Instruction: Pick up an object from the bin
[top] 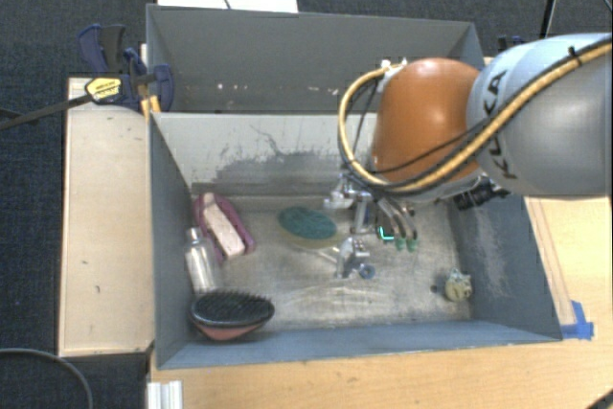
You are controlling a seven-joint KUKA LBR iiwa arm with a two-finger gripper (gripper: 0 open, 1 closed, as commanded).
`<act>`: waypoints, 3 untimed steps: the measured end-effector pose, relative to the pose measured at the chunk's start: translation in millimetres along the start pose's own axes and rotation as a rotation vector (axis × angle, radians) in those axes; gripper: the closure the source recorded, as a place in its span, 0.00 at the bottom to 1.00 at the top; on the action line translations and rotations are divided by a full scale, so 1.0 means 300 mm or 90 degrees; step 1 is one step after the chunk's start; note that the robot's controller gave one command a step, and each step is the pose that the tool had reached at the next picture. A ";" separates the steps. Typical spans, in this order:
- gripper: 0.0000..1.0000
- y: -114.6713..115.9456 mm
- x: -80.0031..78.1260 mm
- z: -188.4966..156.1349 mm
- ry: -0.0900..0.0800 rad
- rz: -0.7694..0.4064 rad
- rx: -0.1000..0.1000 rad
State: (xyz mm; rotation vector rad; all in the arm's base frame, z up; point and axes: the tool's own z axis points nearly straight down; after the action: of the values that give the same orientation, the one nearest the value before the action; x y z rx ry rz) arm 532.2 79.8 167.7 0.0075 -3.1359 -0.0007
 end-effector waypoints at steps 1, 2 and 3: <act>0.00 -0.116 -0.015 0.284 -0.001 0.132 0.001; 1.00 -0.111 -0.020 0.274 -0.004 0.132 -0.001; 1.00 -0.173 -0.016 -0.093 -0.010 0.126 -0.001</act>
Offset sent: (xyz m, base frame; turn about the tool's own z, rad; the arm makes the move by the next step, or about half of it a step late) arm 0.0053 -0.0333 -0.0825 0.2057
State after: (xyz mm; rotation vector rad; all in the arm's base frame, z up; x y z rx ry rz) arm 537.6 27.8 195.6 -0.3036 -3.1365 -0.0014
